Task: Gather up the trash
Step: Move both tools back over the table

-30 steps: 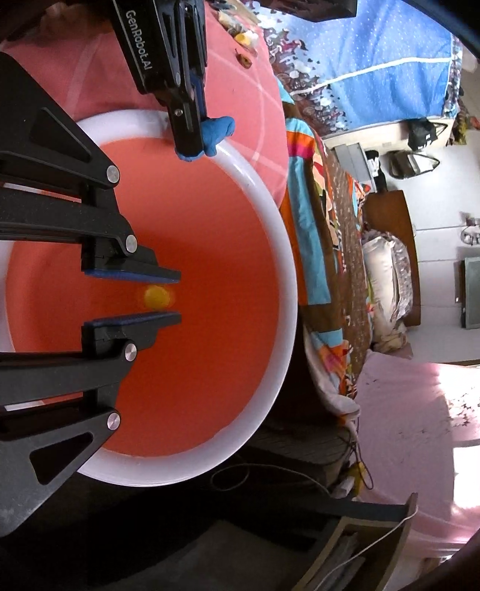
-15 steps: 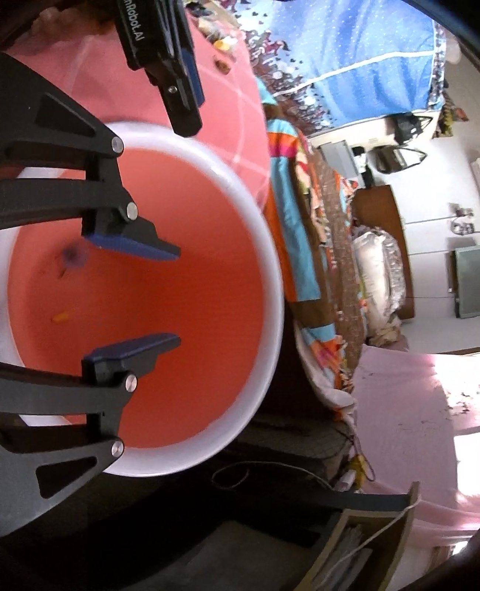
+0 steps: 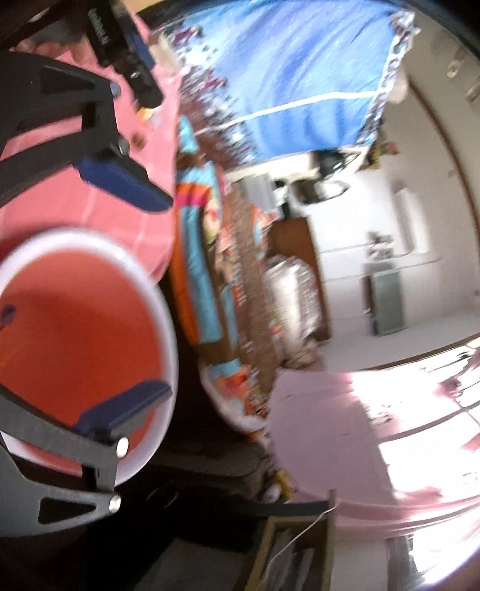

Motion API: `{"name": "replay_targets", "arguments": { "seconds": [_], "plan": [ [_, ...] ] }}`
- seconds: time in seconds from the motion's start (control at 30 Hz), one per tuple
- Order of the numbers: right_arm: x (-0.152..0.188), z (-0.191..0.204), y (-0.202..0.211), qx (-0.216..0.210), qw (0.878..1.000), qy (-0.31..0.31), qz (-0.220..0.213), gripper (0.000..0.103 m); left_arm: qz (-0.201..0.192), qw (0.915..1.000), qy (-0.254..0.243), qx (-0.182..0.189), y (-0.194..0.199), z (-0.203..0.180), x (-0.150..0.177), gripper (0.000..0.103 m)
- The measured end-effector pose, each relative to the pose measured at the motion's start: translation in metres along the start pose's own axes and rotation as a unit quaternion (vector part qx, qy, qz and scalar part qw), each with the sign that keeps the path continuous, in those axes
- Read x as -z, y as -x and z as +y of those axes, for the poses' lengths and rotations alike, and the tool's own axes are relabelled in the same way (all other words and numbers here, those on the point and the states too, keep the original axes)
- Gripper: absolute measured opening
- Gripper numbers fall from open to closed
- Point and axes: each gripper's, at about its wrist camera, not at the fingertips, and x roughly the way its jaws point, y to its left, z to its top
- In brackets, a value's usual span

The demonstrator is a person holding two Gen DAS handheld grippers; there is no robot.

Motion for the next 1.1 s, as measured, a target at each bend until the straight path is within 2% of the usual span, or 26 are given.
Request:
{"name": "replay_targets", "arguments": {
  "seconds": [0.13, 0.27, 0.43, 0.63, 0.83, 1.0, 1.1],
  "plan": [
    [-0.007, 0.03, 0.013, -0.041, 0.997, 0.007, -0.059, 0.103, -0.048, 0.9978, 0.004, -0.045, 0.029, 0.03, -0.003, 0.103],
    [-0.006, 0.057, 0.019, -0.079, 0.993, 0.011, -0.091, 0.103, -0.09, 0.992, 0.006, -0.088, 0.06, 0.065, -0.002, 0.103],
    [-0.003, 0.094, 0.023, -0.125, 0.984, 0.022, -0.122, 0.103, -0.123, 0.9836, 0.001, -0.133, 0.09, 0.103, 0.001, 0.103],
    [0.009, 0.137, 0.027, -0.168, 0.973, 0.056, -0.149, 0.103, -0.141, 0.975, -0.012, -0.171, 0.11, 0.135, 0.008, 0.103],
    [0.018, 0.171, 0.015, -0.199, 0.967, 0.085, -0.133, 0.103, -0.129, 0.9723, -0.019, -0.194, 0.112, 0.154, 0.019, 0.103],
    [0.024, 0.191, 0.004, -0.211, 0.965, 0.106, -0.11, 0.103, -0.085, 0.9808, 0.0, -0.175, 0.097, 0.169, 0.022, 0.103],
    [0.029, 0.198, -0.01, -0.217, 0.967, 0.114, -0.075, 0.103, -0.055, 0.9856, 0.003, -0.16, 0.086, 0.171, 0.022, 0.103]
  ]
}}
